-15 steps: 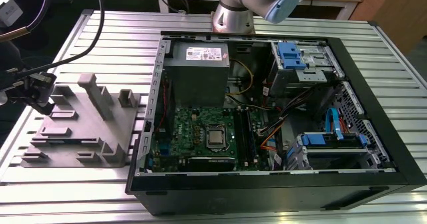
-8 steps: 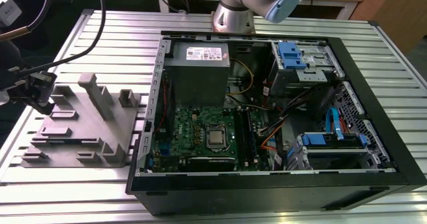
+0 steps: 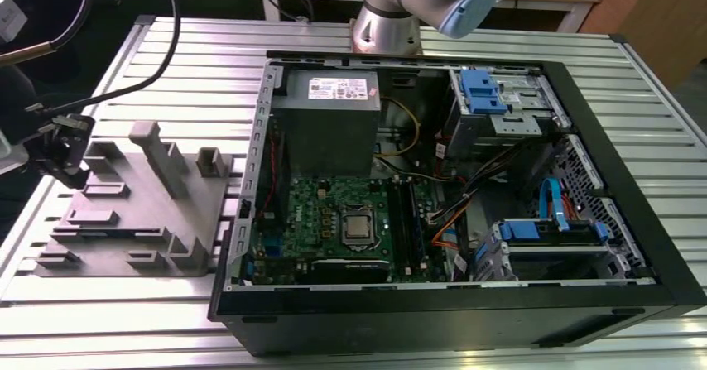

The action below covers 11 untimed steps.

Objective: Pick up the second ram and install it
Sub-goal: 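Pick up the second ram and move it above second insertion slot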

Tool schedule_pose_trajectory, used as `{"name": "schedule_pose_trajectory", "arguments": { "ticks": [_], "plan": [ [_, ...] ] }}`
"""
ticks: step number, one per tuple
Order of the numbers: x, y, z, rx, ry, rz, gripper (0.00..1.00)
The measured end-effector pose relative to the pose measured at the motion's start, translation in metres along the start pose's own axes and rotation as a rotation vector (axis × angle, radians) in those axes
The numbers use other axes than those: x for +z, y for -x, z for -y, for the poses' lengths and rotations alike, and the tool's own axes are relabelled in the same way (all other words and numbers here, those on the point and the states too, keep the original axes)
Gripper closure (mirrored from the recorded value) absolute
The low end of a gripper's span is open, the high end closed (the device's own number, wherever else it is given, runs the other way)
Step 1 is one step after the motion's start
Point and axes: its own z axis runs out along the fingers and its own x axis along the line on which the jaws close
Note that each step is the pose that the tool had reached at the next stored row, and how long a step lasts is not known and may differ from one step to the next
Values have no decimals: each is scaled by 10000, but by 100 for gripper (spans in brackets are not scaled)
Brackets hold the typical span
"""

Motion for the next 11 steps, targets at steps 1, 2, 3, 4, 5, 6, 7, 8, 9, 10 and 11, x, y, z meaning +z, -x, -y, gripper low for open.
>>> {"name": "schedule_pose_trajectory", "arguments": {
  "ticks": [1,2,3,4,5,6,7,8,9,10,11],
  "plan": [
    [2,0,0,-176,13,-8,93],
    [4,0,0,-355,26,-16,93],
    [6,0,0,-533,39,-25,93],
    [9,0,0,-715,52,-33,93],
    [12,-1,0,-891,64,-42,93],
    [15,-1,0,-1072,78,-50,93],
    [17,-1,1,-1267,91,-59,93],
    [19,-1,1,-1436,102,-68,93],
    [22,-1,1,-1602,114,-75,93],
    [25,-1,1,-1774,126,-83,93],
    [27,-1,1,-1949,138,-92,93]
  ]
}}
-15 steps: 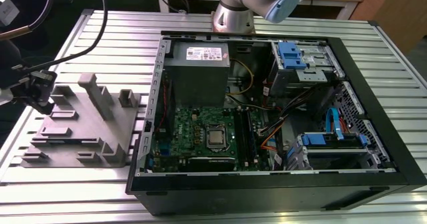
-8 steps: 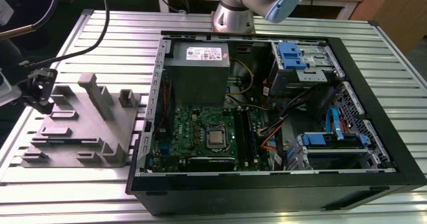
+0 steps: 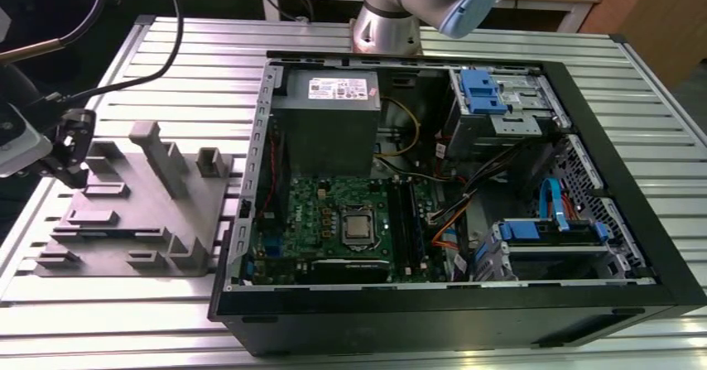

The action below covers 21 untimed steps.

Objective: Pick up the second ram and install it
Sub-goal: 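Pick up the second ram and move it above second insertion slot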

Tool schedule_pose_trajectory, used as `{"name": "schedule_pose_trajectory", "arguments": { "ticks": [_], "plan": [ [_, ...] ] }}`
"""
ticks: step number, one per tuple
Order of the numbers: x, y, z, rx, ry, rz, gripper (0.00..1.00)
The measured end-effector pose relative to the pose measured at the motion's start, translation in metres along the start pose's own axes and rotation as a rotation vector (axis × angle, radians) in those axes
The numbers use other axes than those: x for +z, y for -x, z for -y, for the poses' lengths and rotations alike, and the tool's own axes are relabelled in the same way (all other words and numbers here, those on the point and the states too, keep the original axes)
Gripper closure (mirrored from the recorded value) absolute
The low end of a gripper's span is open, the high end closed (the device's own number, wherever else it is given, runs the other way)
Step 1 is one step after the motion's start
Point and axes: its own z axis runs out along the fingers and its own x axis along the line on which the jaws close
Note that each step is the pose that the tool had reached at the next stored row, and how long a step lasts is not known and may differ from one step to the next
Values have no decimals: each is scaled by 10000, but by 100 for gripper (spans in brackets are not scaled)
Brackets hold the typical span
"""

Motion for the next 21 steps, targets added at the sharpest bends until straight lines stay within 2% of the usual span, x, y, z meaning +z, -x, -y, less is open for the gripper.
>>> {"name": "schedule_pose_trajectory", "arguments": {
  "ticks": [9,21],
  "plan": [
    [30,-2,1,-1509,98,-82,93],
    [71,-5,3,-3367,184,-204,93]
  ]
}}
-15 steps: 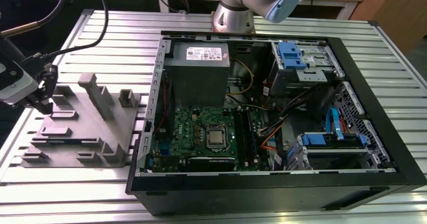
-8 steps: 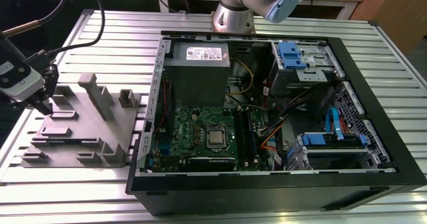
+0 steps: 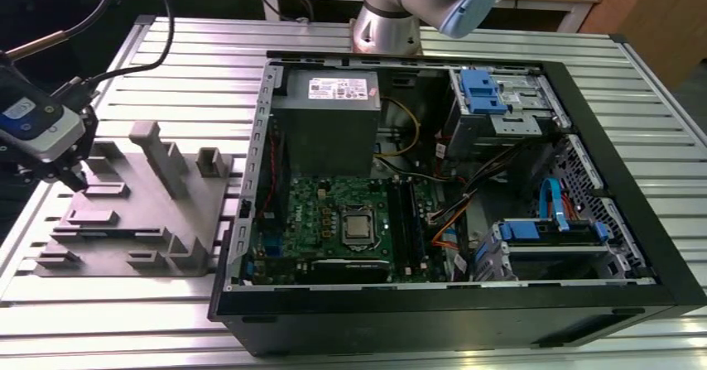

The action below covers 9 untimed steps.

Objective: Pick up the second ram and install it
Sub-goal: 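Pick up the second ram and move it above second insertion slot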

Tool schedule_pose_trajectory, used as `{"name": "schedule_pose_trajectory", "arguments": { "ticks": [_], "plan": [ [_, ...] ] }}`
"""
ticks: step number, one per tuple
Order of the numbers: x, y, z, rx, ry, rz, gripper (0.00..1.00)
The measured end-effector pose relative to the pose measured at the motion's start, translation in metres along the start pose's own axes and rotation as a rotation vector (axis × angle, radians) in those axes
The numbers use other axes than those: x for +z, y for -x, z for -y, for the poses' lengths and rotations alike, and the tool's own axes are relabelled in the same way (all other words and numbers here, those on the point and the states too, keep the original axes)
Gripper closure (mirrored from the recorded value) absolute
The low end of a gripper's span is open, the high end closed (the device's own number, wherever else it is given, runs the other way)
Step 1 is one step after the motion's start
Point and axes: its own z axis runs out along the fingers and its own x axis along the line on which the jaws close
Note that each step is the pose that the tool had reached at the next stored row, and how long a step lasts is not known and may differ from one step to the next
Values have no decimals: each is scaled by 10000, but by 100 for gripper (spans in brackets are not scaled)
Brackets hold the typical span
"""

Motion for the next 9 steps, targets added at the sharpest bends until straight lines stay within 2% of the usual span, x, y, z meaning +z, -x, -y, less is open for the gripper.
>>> {"name": "schedule_pose_trajectory", "arguments": {
  "ticks": [9],
  "plan": [
    [36,-2,1,-1596,99,-71,93]
  ]
}}
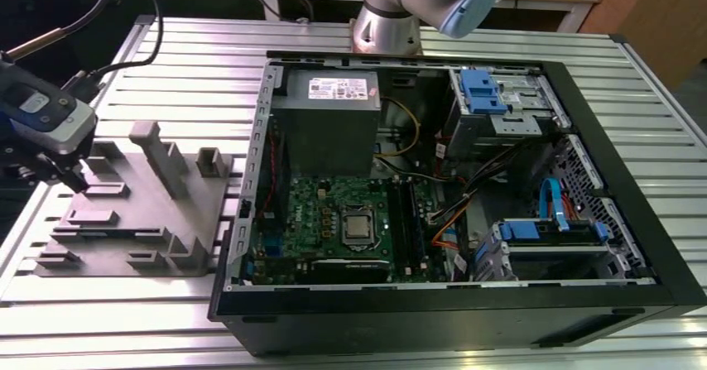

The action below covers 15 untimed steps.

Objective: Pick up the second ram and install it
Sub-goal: 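Pick up the second ram and move it above second insertion slot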

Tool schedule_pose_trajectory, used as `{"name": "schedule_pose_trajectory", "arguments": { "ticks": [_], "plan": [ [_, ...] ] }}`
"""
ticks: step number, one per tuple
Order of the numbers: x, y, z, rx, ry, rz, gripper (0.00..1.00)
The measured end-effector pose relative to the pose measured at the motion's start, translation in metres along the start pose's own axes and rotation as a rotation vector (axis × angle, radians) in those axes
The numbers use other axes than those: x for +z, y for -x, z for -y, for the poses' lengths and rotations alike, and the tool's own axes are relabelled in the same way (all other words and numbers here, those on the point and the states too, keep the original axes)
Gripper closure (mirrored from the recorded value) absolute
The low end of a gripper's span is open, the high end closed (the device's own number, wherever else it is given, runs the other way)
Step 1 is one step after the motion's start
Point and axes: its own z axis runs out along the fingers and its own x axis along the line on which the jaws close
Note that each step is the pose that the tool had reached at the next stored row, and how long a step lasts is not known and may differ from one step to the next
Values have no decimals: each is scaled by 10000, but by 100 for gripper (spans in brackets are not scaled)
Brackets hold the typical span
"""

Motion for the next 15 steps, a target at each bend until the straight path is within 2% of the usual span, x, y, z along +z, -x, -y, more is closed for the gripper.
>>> {"name": "schedule_pose_trajectory", "arguments": {
  "ticks": [15],
  "plan": [
    [87,-6,4,-2718,180,-115,93]
  ]
}}
